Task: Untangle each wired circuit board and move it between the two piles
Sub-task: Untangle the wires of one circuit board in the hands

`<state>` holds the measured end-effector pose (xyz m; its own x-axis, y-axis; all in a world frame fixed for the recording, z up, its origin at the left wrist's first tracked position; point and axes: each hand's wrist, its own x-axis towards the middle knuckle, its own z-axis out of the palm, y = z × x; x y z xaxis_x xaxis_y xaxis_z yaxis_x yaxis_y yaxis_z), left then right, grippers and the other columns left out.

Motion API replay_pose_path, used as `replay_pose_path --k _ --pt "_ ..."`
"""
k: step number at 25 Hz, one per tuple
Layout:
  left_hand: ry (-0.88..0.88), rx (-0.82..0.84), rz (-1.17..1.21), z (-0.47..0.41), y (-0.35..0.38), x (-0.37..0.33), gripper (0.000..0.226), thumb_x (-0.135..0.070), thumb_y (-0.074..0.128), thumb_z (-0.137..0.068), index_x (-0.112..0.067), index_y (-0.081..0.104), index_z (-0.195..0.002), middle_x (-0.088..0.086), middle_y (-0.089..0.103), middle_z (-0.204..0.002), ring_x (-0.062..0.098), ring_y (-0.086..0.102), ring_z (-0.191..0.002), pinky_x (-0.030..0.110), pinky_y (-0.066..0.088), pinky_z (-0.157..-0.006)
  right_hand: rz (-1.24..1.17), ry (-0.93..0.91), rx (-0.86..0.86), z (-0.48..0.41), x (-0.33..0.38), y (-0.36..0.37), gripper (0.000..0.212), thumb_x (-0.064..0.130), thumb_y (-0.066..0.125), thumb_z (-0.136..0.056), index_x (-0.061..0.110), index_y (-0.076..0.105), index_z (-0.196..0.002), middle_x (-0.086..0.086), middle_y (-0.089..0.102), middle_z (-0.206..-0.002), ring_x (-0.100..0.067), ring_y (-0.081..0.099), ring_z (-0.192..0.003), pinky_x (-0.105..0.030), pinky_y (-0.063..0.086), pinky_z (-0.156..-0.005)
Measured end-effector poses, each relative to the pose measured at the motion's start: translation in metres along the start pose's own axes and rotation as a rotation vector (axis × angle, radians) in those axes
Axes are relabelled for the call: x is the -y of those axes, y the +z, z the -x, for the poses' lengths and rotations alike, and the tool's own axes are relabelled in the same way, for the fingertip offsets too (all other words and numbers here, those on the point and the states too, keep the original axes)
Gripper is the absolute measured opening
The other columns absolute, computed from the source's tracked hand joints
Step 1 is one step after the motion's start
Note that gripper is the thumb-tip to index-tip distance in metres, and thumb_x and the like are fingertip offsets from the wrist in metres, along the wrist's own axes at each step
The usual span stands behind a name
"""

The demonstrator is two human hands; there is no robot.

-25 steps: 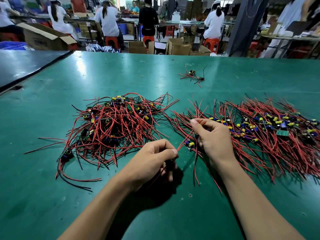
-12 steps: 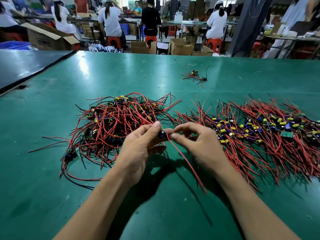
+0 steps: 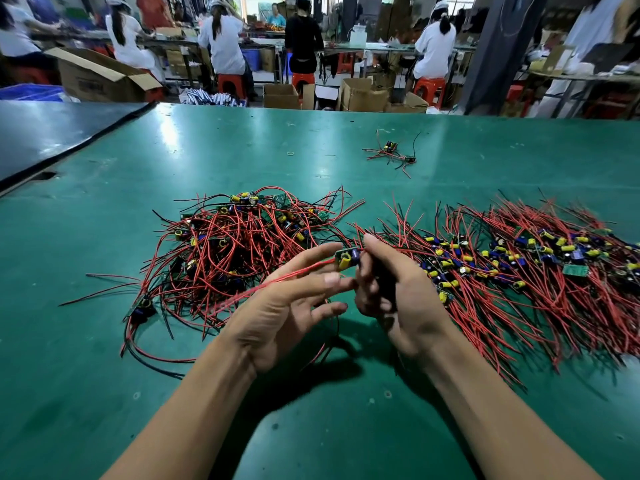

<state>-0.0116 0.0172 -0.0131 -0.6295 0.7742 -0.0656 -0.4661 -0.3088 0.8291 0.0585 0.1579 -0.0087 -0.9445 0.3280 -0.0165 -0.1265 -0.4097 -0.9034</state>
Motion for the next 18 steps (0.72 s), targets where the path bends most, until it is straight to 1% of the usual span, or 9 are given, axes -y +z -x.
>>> replay_pose_path --k 2,4,6,8,10,12,15,16,18 --pt "-0.021 0.026 0.004 0.0 0.0 0.0 0.034 0.002 0.07 -0.073 -0.018 0.077 -0.1 0.01 0.072 -0.104 0.021 0.071 -0.081 0.027 0.057 -0.066 -0.137 0.093 0.05 0.0 0.007 -0.004 0.043 0.04 0.06 -0.085 0.018 0.05 -0.049 0.004 0.03 -0.041 -0.006 0.02 -0.03 -0.021 0.007 -0.04" --pt "-0.075 0.013 0.025 -0.001 0.003 0.0 0.014 -0.013 0.064 -0.084 -0.013 0.077 -0.089 0.01 0.071 -0.087 0.018 0.067 -0.065 0.025 0.056 -0.059 -0.124 0.152 0.092 0.003 0.01 -0.007 0.046 0.04 0.06 -0.083 0.018 0.046 -0.045 0.005 0.026 -0.039 -0.006 0.018 -0.029 -0.022 0.005 -0.039" --pt "-0.151 0.004 0.027 0.001 0.007 -0.002 0.03 -0.036 0.058 -0.088 -0.014 0.075 -0.076 0.008 0.067 -0.074 0.018 0.063 -0.057 0.024 0.055 -0.053 0.026 0.199 0.121 0.005 0.009 -0.007 0.047 0.043 0.064 -0.079 0.02 0.045 -0.042 0.006 0.026 -0.038 -0.006 0.019 -0.03 -0.021 0.008 -0.037" --pt "-0.174 0.012 -0.053 0.003 0.009 -0.001 0.035 -0.044 0.06 -0.083 -0.015 0.075 -0.07 0.008 0.066 -0.068 0.018 0.063 -0.053 0.024 0.054 -0.05 0.216 0.224 0.145 0.006 0.008 -0.005 0.049 0.043 0.068 -0.079 0.02 0.046 -0.042 0.005 0.031 -0.039 -0.007 0.023 -0.032 -0.019 0.014 -0.037" --pt "-0.145 0.033 -0.155 0.005 0.01 0.002 0.025 -0.033 0.066 -0.08 -0.009 0.074 -0.08 0.011 0.07 -0.072 0.018 0.064 -0.053 0.023 0.055 -0.052 0.389 0.169 0.132 0.005 0.007 -0.007 0.048 0.041 0.066 -0.085 0.02 0.052 -0.045 0.005 0.041 -0.042 -0.007 0.03 -0.035 -0.018 0.02 -0.037" --pt "-0.137 0.011 -0.204 0.004 0.008 0.005 0.023 -0.021 0.07 -0.077 -0.002 0.069 -0.09 0.015 0.071 -0.076 0.019 0.065 -0.054 0.025 0.056 -0.056 0.567 0.019 0.082 0.003 0.005 -0.011 0.048 0.031 0.068 -0.093 0.02 0.055 -0.047 0.009 0.043 -0.045 -0.005 0.033 -0.04 -0.018 0.024 -0.04" --pt "-0.191 -0.02 -0.338 0.004 0.009 0.007 0.007 -0.014 0.073 -0.077 -0.009 0.072 -0.073 0.009 0.066 -0.065 0.015 0.061 -0.046 0.024 0.052 -0.052 0.934 -0.239 -0.033 0.002 -0.001 -0.018 0.047 0.015 0.073 -0.088 0.015 0.046 -0.05 0.01 0.036 -0.049 -0.006 0.032 -0.051 -0.024 0.027 -0.051" --pt "-0.2 -0.027 -0.368 0.004 0.01 0.009 0.015 -0.01 0.071 -0.081 -0.012 0.07 -0.066 0.007 0.063 -0.061 0.013 0.059 -0.043 0.024 0.051 -0.051 0.989 -0.279 -0.046 0.001 -0.004 -0.018 0.044 0.013 0.073 -0.087 0.014 0.046 -0.052 0.009 0.038 -0.05 -0.006 0.033 -0.052 -0.025 0.029 -0.052" --pt "-0.205 -0.065 -0.376 0.003 0.01 0.011 0.021 -0.005 0.067 -0.084 -0.012 0.071 -0.065 0.007 0.06 -0.06 0.013 0.057 -0.044 0.024 0.051 -0.049 0.946 -0.273 -0.038 -0.002 -0.008 -0.021 0.037 0.018 0.072 -0.09 0.01 0.054 -0.058 0.006 0.045 -0.053 -0.006 0.038 -0.053 -0.024 0.032 -0.054"
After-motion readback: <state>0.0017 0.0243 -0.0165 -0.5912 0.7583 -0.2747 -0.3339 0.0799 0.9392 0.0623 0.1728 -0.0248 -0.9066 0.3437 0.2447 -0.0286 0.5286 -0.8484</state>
